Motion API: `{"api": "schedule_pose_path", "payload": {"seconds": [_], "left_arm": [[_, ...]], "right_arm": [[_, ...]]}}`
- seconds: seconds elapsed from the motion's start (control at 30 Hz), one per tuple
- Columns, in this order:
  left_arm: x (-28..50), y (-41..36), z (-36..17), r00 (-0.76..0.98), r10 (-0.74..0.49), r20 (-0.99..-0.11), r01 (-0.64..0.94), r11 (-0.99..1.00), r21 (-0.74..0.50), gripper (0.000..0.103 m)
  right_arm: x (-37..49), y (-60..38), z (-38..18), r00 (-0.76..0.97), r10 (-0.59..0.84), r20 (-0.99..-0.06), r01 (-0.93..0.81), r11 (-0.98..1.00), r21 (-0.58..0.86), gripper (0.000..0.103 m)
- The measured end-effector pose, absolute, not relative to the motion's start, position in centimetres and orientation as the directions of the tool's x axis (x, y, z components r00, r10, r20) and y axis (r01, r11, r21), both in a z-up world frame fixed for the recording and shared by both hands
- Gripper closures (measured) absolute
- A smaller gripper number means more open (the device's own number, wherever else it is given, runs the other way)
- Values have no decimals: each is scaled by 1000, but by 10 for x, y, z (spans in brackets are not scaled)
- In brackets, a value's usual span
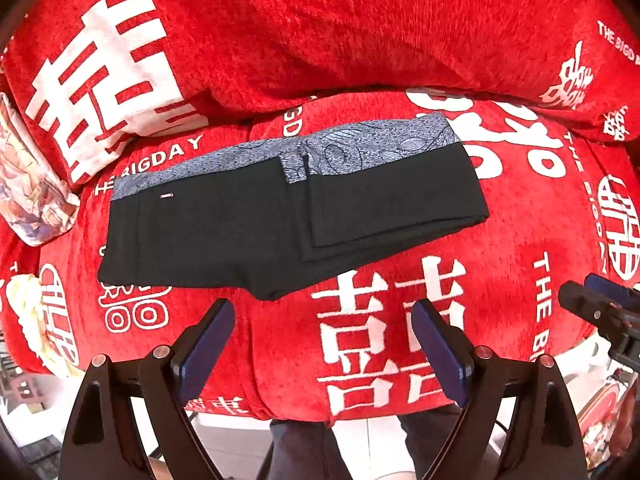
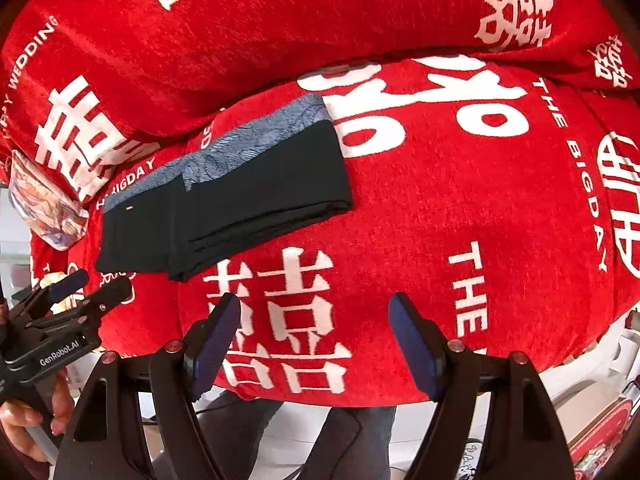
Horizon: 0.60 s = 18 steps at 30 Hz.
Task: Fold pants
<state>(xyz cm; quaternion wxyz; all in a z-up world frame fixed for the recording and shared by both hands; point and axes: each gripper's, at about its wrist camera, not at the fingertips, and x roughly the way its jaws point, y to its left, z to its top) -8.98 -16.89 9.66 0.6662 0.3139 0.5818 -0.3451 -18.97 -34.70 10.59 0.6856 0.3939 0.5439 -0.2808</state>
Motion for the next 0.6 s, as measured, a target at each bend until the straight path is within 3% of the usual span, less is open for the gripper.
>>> {"api": "schedule_pose_path", "payload": {"seconds": [0.27,0.6], "left_arm": [[-34,-112,115,85,-175,-981,873,487,-11,12],[52,-13,86,69,-119,-991,797,604,-17,12]], "right_arm": [[-159,-289,109,296,33,-955,878,383,286,24],[-79,-206,104,222,80,-972,860,454,233,24]]}}
